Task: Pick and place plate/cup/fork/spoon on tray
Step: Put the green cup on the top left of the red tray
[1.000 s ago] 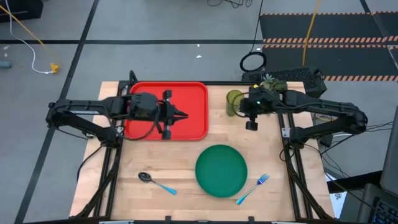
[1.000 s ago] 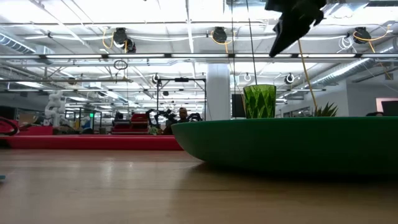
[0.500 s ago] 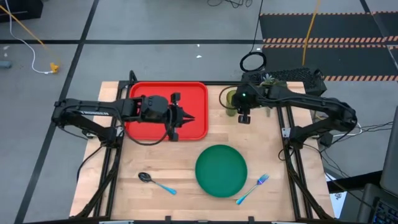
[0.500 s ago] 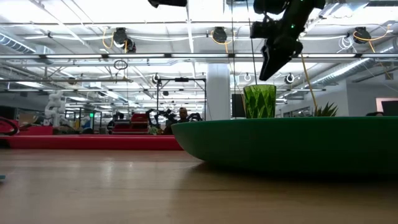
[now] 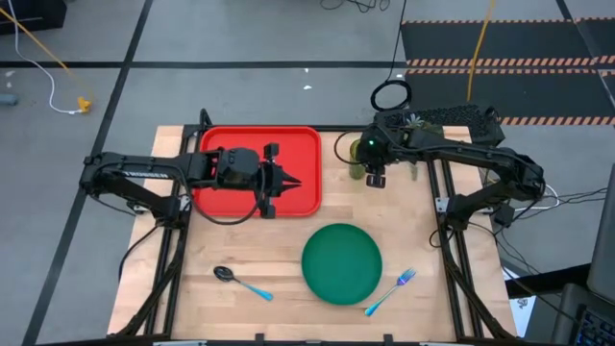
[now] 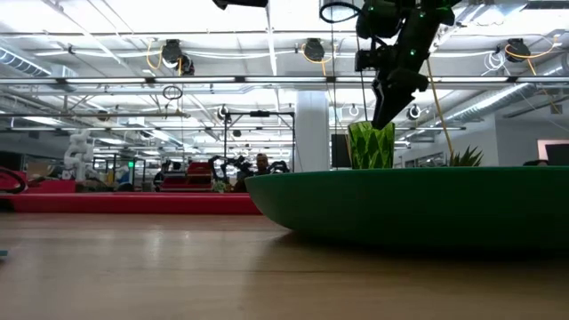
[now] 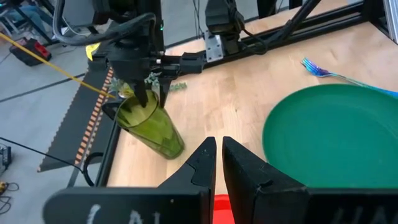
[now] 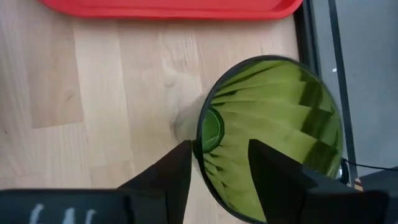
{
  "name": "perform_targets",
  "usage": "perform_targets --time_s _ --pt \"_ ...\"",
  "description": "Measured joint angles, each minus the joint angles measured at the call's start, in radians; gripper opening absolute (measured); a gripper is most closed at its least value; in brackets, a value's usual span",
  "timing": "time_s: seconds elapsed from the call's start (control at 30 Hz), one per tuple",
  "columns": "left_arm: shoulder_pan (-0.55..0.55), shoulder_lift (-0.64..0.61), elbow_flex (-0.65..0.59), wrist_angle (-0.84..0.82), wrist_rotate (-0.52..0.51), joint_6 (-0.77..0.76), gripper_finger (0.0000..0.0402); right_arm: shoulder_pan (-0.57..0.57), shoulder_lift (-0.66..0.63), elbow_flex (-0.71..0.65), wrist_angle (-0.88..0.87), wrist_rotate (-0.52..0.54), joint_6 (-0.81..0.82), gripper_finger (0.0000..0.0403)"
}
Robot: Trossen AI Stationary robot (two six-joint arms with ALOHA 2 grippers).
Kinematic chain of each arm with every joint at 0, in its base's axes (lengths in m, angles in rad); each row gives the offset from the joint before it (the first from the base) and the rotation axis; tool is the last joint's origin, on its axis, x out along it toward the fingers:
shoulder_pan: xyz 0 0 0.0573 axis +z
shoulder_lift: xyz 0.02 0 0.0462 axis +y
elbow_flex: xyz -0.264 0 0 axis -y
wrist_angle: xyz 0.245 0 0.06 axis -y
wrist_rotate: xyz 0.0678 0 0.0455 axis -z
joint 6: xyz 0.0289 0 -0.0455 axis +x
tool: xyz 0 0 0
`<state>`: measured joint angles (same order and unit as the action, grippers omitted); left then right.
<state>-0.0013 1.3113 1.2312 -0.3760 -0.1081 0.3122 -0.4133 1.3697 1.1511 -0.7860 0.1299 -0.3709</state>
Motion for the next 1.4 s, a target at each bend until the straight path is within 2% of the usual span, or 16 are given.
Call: perform_targets --time_s 0.13,0.37,0.5,0.77,1.23,1.4 --pt "0.000 0.000 0.000 0.000 0.000 0.000 0.0033 0.000 0.000 0.000 -0.007 -0.003 -0.011 0.0126" --pt "0.000 0.000 0.000 0.000 0.000 -0.001 0.0033 -0.015 0.000 0.000 -0.024 -0.008 -0.017 0.0047" --pt "0.000 0.000 0.000 0.007 0.000 -0.002 0.0033 -0.024 0.000 0.000 -0.031 -0.056 -0.041 0.0008" --pt "0.000 0.000 0.000 0.007 0.001 -0.004 0.0033 -0.017 -0.018 -0.001 -0.031 -0.054 -0.035 0.0003" --pt "0.000 0.022 0.000 0.014 0.002 -0.039 0.0035 0.070 -0.227 -0.001 0.011 -0.056 0.133 0.0002" --pt "0.000 0.062 -0.001 0.028 0.002 -0.078 0.0071 0.123 -0.266 -0.001 0.023 -0.056 0.172 0.0002"
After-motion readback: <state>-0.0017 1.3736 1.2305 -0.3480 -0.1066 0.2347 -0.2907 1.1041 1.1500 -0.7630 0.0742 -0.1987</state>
